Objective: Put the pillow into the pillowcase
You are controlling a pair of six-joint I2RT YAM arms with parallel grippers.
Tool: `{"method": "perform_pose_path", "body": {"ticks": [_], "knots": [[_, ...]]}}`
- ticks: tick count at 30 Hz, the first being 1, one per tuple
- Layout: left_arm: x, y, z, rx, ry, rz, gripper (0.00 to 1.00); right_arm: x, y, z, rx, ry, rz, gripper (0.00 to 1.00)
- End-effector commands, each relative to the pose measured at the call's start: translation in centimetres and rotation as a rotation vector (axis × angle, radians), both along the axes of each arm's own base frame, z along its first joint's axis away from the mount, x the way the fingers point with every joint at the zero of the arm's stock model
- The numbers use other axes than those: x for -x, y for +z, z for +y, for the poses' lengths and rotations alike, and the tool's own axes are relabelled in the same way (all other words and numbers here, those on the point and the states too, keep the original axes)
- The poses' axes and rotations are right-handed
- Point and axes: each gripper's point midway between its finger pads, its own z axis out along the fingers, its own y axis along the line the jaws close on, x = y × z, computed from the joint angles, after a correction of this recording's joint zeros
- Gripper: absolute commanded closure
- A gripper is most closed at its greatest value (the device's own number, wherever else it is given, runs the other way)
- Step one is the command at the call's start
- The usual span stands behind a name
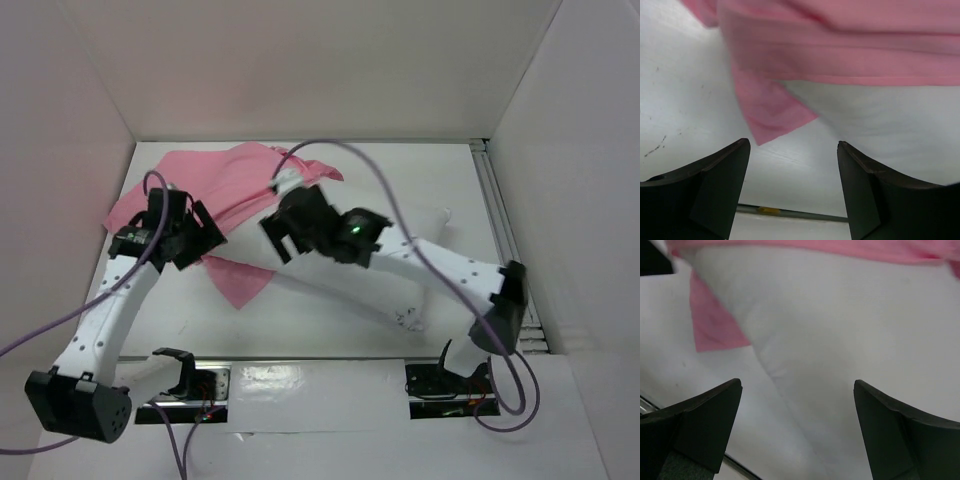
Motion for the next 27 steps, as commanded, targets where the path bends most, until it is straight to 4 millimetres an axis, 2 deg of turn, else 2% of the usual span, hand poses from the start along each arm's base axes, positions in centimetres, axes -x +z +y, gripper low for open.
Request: {"method": "perform_pose_path", "body": {"ticks": [1, 3, 4, 7, 8, 10, 13, 17, 18, 21, 23, 24, 26, 27], "knots": [[-0.6, -4.0, -1.0, 0.15, 0.082, 0.012, 0.17, 2.1, -1.2, 4.4, 0.132, 0.121, -0.104, 0.0], [-0.6, -5.7, -0.2, 0.155, 0.152, 0.019, 0.17, 2.5, -3.0, 6.4, 0.179, 0.171, -0.109, 0.0], [-0.1, -7.2, 0.2, 0.154, 0.182, 0.041, 0.15, 2.6, -2.8, 7.4, 0.175, 0.188, -0.122, 0.0], [-0.2, -8.4, 0.9, 0.16, 0.239, 0.044, 0.14, 2.3, -4.6, 8.8, 0.238, 0.218, -0.126, 0.0], [-0.5, -8.4, 0.8, 0.161, 0.238, 0.038, 0.14, 2.1, -4.2, 9.4, 0.222, 0.216, -0.135, 0.0], [-0.9, -9.2, 1.4, 0.126, 0.247, 0.042, 0.1, 2.3, -4.8, 10.1, 0.226, 0.243, -0.123, 0.0], [-1.0, -11.5, 2.9, 0.103, 0.296, 0.081, 0.09, 1.6, -4.9, 10.3, 0.206, 0.247, -0.11, 0.0], [-1.4, -14.3, 2.4, 0.131, 0.268, 0.106, 0.15, 0.6, -4.7, 10.2, 0.19, 0.226, -0.102, 0.0], [-1.2, -15.1, 2.2, 0.138, 0.262, 0.118, 0.18, 0.1, -4.8, 9.7, 0.198, 0.213, -0.096, 0.0], [-0.1, -16.2, 1.9, 0.165, 0.283, 0.134, 0.2, -1.0, -5.0, 9.0, 0.184, 0.194, -0.077, 0.0], [-0.4, -15.9, 2.1, 0.181, 0.294, 0.076, 0.2, -1.2, -5.2, 8.7, 0.182, 0.188, -0.061, 0.0], [0.2, -16.7, 2.1, 0.186, 0.307, 0.098, 0.2, -1.5, -5.2, 8.5, 0.182, 0.179, -0.061, 0.0], [0.4, -16.7, 1.9, 0.209, 0.32, 0.099, 0.3, -1.9, -4.8, 8.2, 0.181, 0.17, -0.061, 0.0], [0.5, -16.8, 1.7, 0.226, 0.322, 0.096, 0.32, -2.2, -4.9, 8.0, 0.178, 0.168, -0.055, 0.0]]}}
